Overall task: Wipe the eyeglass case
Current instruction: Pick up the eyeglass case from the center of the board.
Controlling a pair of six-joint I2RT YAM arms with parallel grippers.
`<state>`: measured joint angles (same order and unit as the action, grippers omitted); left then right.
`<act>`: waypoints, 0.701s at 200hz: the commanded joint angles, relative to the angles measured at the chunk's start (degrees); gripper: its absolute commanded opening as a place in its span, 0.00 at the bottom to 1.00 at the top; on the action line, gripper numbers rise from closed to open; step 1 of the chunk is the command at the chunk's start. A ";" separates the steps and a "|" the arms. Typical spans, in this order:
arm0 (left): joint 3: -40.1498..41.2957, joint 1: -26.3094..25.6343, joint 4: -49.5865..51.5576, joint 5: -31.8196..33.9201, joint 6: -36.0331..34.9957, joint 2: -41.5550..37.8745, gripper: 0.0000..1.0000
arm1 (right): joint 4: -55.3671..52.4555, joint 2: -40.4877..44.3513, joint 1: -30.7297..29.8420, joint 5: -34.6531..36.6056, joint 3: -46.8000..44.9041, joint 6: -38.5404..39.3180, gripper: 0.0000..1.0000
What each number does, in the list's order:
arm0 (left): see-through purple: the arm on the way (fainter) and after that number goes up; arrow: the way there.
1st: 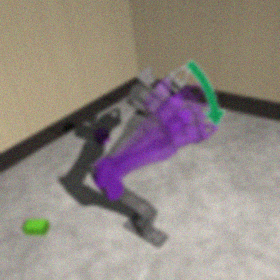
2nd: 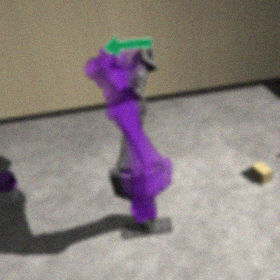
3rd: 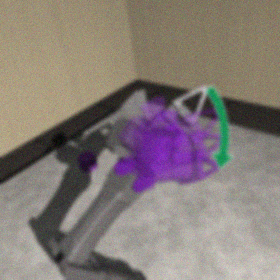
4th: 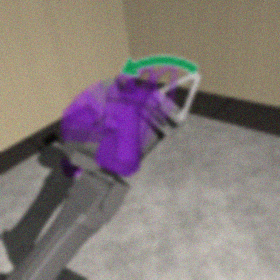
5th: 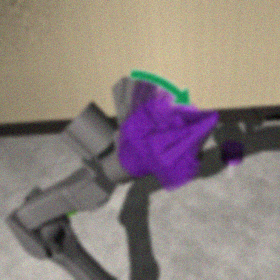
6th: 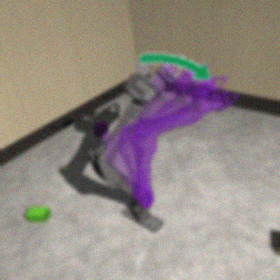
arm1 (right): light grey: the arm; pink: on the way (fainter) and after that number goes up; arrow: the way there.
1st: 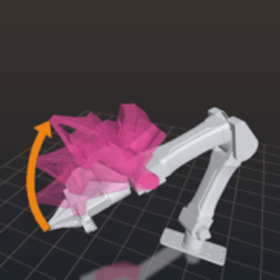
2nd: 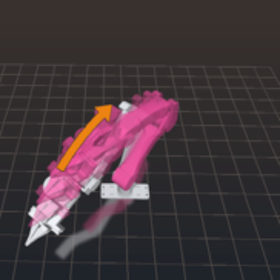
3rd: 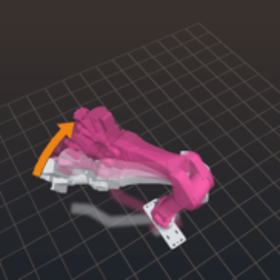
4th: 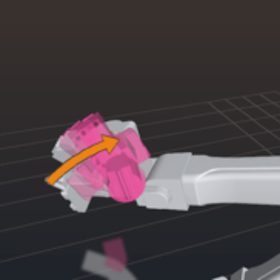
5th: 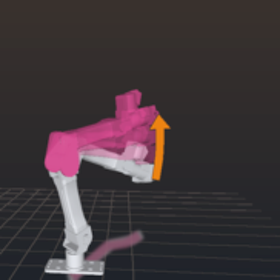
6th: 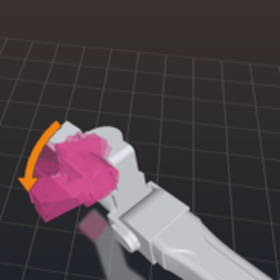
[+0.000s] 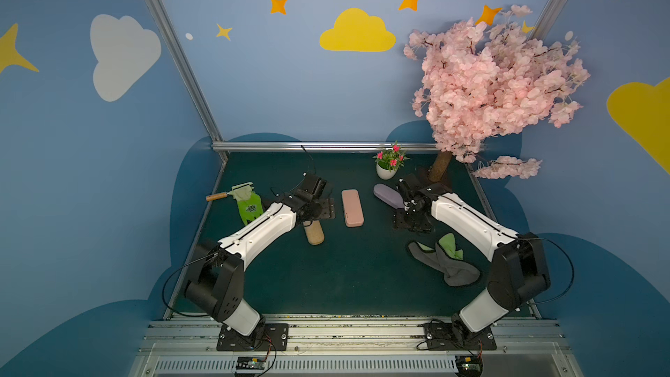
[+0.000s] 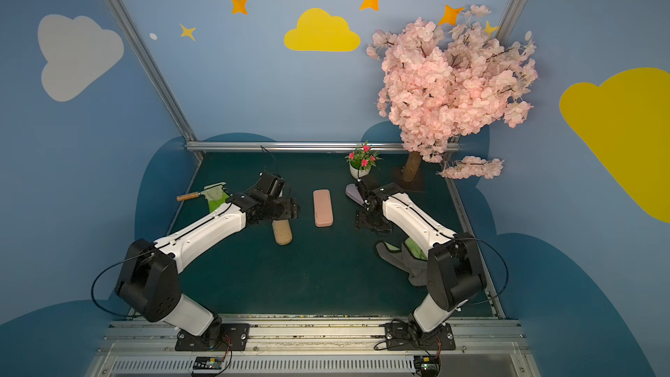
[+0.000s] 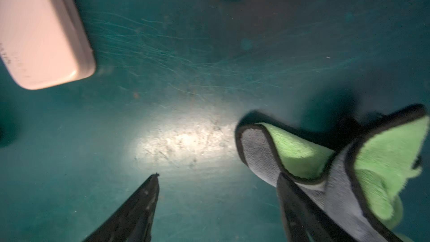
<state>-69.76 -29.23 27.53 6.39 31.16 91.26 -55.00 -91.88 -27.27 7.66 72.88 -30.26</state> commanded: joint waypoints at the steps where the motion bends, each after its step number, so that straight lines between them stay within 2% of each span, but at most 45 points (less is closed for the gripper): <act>1: -2.66 -0.81 0.12 -3.02 -0.25 3.88 0.90 | -6.65 4.14 2.89 1.75 -2.56 -0.25 0.80; 19: -7.38 -2.88 0.70 -3.49 -0.30 8.98 0.95 | -9.19 6.51 5.79 5.19 -4.97 -1.74 0.81; 34: -12.87 -5.45 2.98 -1.41 -0.43 14.26 0.97 | -11.30 8.50 10.65 6.47 -7.61 -3.57 0.85; 51: -18.00 -6.66 6.36 -0.79 0.79 19.89 1.00 | -11.18 11.64 16.49 4.20 -11.56 -4.71 0.86; 67: -21.96 -7.03 8.28 -0.63 1.20 24.57 1.00 | -9.17 13.71 19.56 1.62 -14.87 -4.96 0.87; 122: -34.17 -8.81 14.98 0.60 0.34 36.64 0.99 | -2.19 8.15 22.78 -4.82 -20.54 -5.42 0.86; 140: -35.33 -8.81 15.31 -0.15 0.25 38.26 0.97 | 0.21 7.08 22.70 -6.60 -21.74 -5.35 0.83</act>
<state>-102.87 -37.58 38.72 6.09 31.75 127.98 -58.65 -83.53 -4.89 4.91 52.56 -34.79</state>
